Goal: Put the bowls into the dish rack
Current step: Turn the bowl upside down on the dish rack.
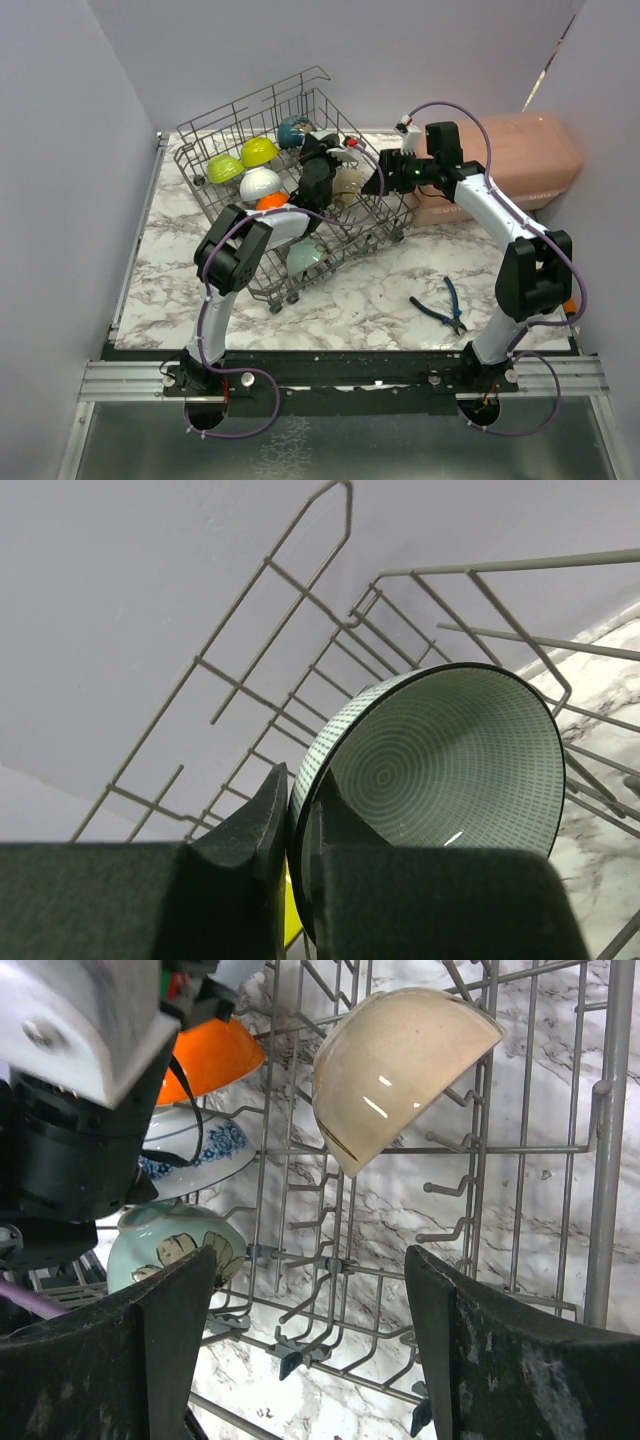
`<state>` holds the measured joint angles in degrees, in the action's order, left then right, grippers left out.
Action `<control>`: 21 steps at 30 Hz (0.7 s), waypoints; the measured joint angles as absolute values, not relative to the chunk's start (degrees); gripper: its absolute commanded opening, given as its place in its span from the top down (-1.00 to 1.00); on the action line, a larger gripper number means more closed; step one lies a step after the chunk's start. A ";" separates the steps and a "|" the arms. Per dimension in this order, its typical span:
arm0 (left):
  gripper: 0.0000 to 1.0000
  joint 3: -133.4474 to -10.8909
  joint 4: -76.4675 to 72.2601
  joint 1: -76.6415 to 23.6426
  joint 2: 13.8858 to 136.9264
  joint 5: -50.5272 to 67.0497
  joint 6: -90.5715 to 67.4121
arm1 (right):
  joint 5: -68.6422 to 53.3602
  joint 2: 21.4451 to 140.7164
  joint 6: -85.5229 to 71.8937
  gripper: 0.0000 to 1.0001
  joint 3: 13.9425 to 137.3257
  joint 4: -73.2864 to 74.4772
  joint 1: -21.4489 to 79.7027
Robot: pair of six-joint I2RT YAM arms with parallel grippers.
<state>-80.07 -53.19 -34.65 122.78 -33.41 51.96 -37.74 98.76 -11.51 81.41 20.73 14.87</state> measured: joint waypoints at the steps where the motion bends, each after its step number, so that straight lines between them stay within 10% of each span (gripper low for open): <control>1: 0.72 -79.64 -53.45 -34.72 122.67 -32.84 52.29 | -37.74 98.76 -11.51 -0.61 81.36 20.73 14.87; 21: -0.88 -75.61 -49.65 -37.21 122.10 -34.63 55.57 | -37.17 98.67 -12.03 -0.61 81.34 20.60 14.83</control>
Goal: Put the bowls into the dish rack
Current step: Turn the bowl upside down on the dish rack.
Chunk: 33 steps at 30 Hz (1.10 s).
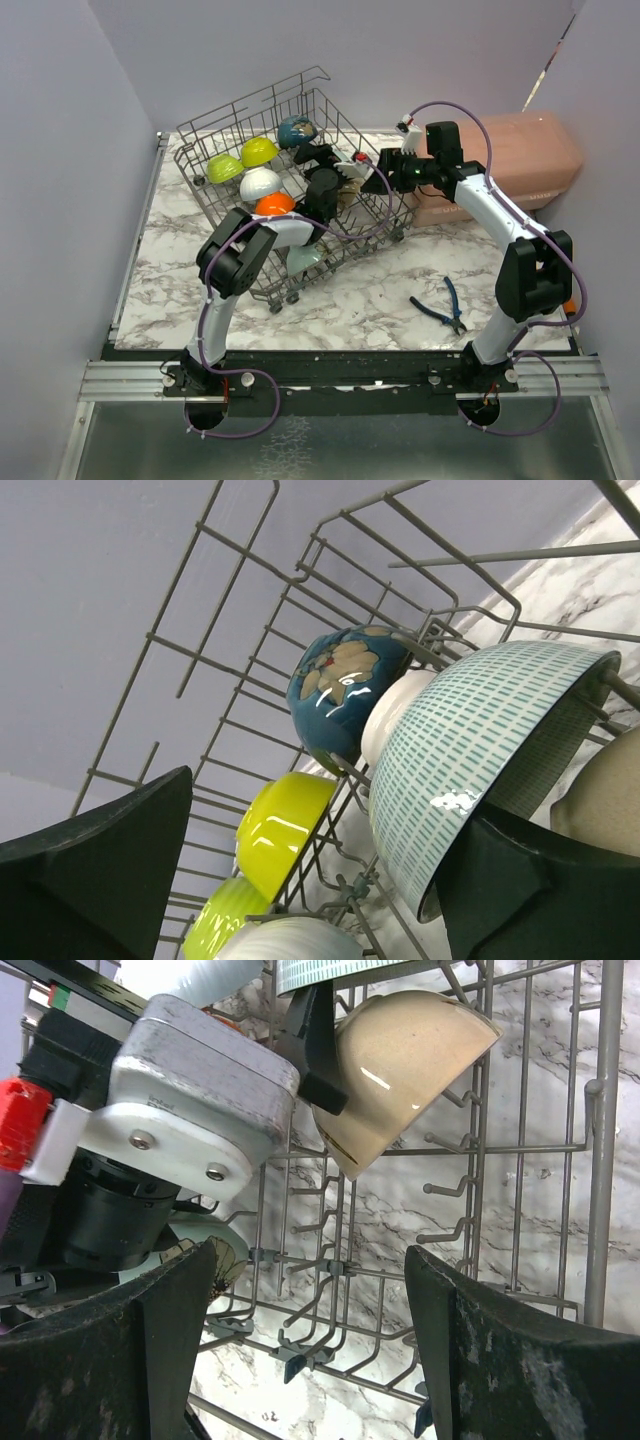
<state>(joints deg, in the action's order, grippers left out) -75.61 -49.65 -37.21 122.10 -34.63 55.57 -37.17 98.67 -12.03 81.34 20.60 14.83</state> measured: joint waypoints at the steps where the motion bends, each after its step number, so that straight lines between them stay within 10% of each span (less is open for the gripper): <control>1: -0.91 -75.61 -49.58 -37.21 121.93 -35.00 55.42 | -37.17 98.65 -12.03 -0.61 81.36 20.60 14.83; 33: -0.98 -75.20 -10.81 -36.27 103.77 -32.58 36.21 | -40.18 99.46 -13.61 -0.47 84.97 20.64 14.94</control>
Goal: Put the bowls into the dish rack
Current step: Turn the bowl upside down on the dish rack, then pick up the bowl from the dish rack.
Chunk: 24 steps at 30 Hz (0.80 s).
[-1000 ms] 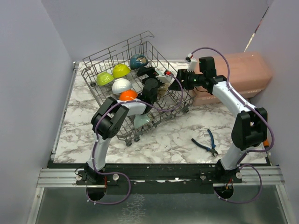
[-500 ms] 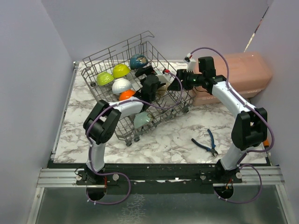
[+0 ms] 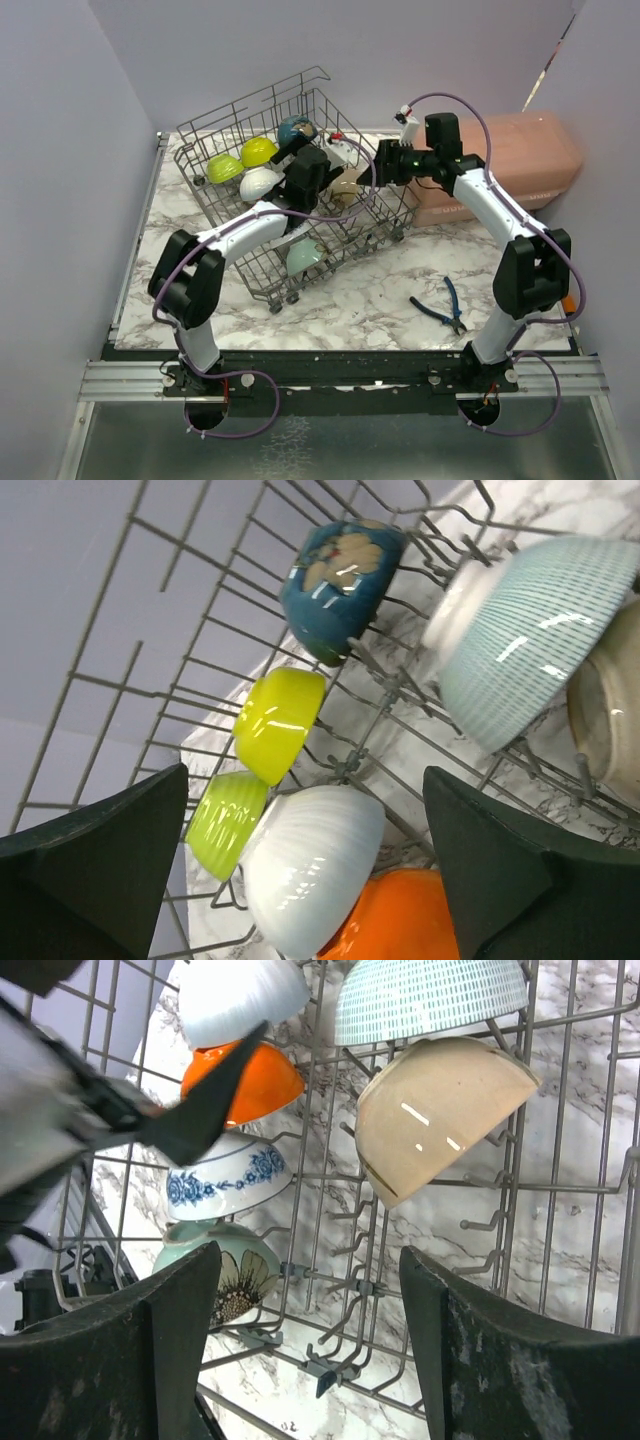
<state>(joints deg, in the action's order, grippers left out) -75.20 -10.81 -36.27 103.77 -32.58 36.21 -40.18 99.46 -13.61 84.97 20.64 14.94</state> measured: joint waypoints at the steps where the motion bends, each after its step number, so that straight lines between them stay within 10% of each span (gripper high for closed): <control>1: -0.98 -75.20 -9.65 -35.75 102.15 -32.18 34.33 | -40.25 99.88 -13.69 -0.45 85.45 20.67 14.96; 24: -0.98 -76.16 10.87 -27.22 93.08 -8.16 -12.47 | -25.98 108.33 -8.73 -0.35 92.75 28.93 21.61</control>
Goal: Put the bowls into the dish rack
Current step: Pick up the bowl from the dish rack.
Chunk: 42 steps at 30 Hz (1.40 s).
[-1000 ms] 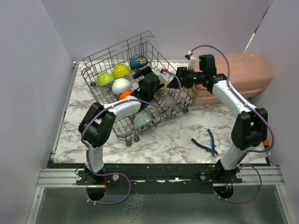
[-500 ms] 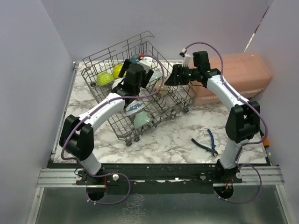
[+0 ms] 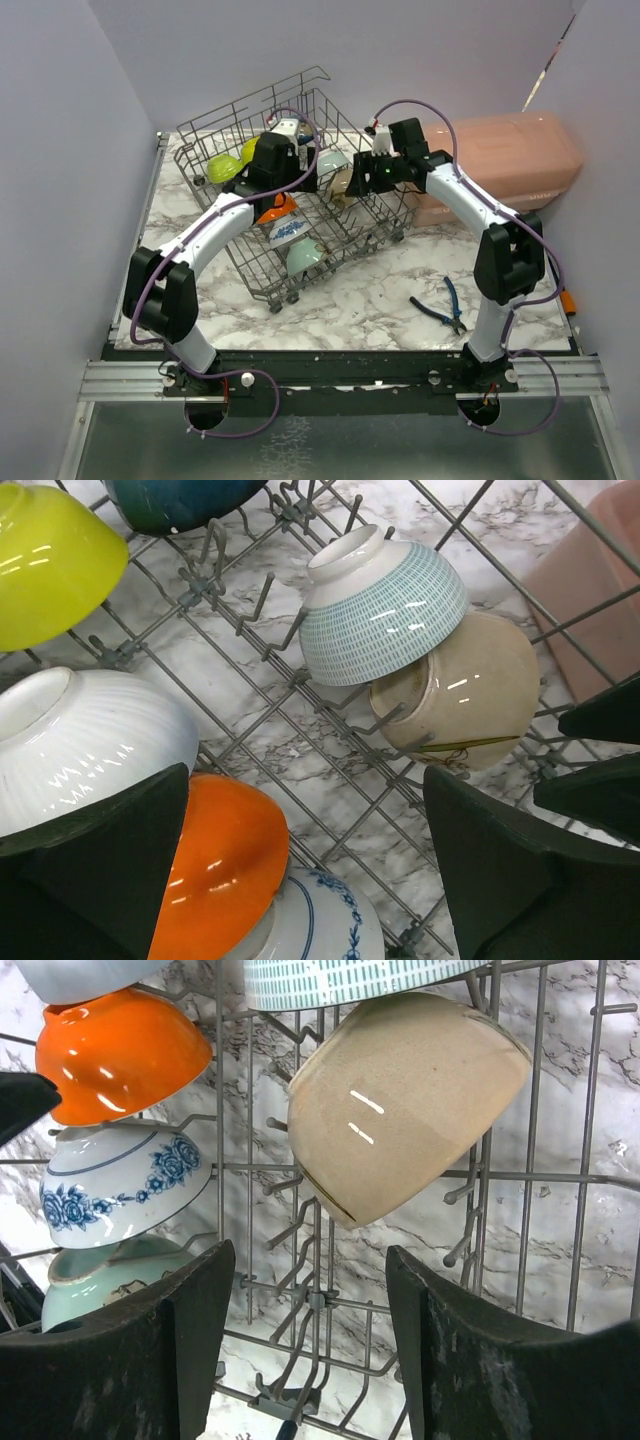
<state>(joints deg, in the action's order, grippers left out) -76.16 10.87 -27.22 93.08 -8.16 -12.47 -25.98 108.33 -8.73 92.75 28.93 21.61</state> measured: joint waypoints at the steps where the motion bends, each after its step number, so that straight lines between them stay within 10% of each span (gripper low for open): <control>1: -0.98 -76.16 11.03 -26.00 92.97 -5.34 -14.28 | -25.69 108.31 -8.51 -0.37 92.73 28.91 21.80; 17: -0.98 -64.47 9.89 -11.29 72.29 8.14 -20.99 | -28.08 89.71 -14.00 -0.53 80.88 17.34 14.63; 33: -0.98 -35.86 9.56 -10.72 37.17 -8.71 -18.55 | -18.44 58.35 -16.88 -0.58 50.61 14.28 10.02; 42: -0.94 -38.22 9.06 -10.72 40.47 -5.41 -19.49 | -23.92 64.77 -13.80 -0.58 60.18 16.80 10.02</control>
<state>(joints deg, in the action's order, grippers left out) -38.22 9.06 -10.72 40.47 -5.41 -19.49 -23.92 64.77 -13.80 60.18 16.80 10.02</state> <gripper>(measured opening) 0.973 0.787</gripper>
